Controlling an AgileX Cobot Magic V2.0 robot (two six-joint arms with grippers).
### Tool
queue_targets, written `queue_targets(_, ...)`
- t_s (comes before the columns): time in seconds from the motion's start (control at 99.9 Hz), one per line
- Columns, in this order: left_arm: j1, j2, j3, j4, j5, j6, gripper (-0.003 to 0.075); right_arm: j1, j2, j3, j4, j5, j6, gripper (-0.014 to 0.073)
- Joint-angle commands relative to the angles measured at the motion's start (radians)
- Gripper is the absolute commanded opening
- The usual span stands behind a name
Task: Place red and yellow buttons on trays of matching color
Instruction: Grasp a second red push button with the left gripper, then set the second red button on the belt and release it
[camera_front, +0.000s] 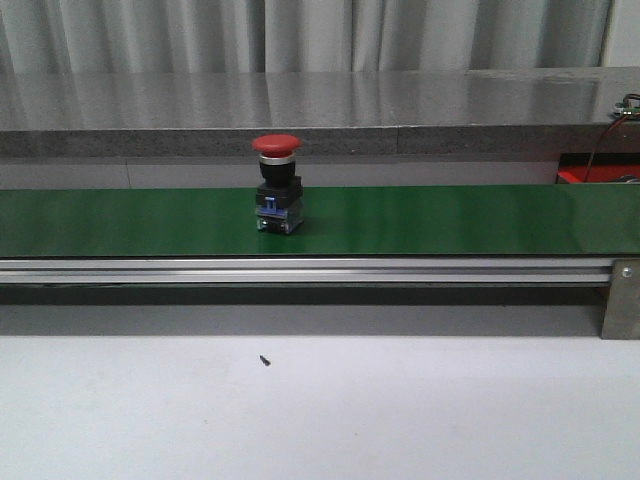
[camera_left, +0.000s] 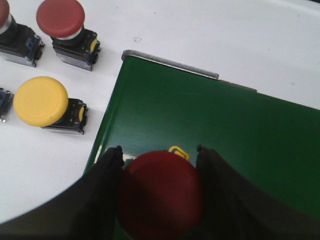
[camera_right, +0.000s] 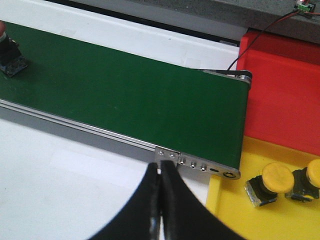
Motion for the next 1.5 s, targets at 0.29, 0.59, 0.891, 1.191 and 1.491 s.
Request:
queue_targets(0.29, -0.006, -0.107, -0.032, -0.051, -0.061, 0.0, 0.0638, 0.001, -0.003, -0.023, 0.01, -0.061, -0.008, -0.0096)
queue_targets(0.59, -0.078, -0.294, -0.03, -0.051, -0.057, 0.054, 0.0642, 0.001, -0.003, -0.023, 0.01, -0.061, -0.008, -0.0096)
queue_targets(0.891, -0.174, -0.56, 0.131, -0.048, -0.096, 0.083, 0.064, 0.001, -0.003, -0.023, 0.01, -0.061, -0.008, -0.0096)
queue_targets(1.191, -0.176, -0.911, 0.391, -0.088, -0.15, 0.076, 0.064, 0.001, -0.003, -0.023, 0.01, -0.061, -0.008, -0.0096)
queue_targets(1.491, -0.176, -1.149, 0.58, -0.087, -0.122, 0.076, 0.0343, 0.001, -0.003, -0.023, 0.01, -0.092, -0.008, -0.0096)
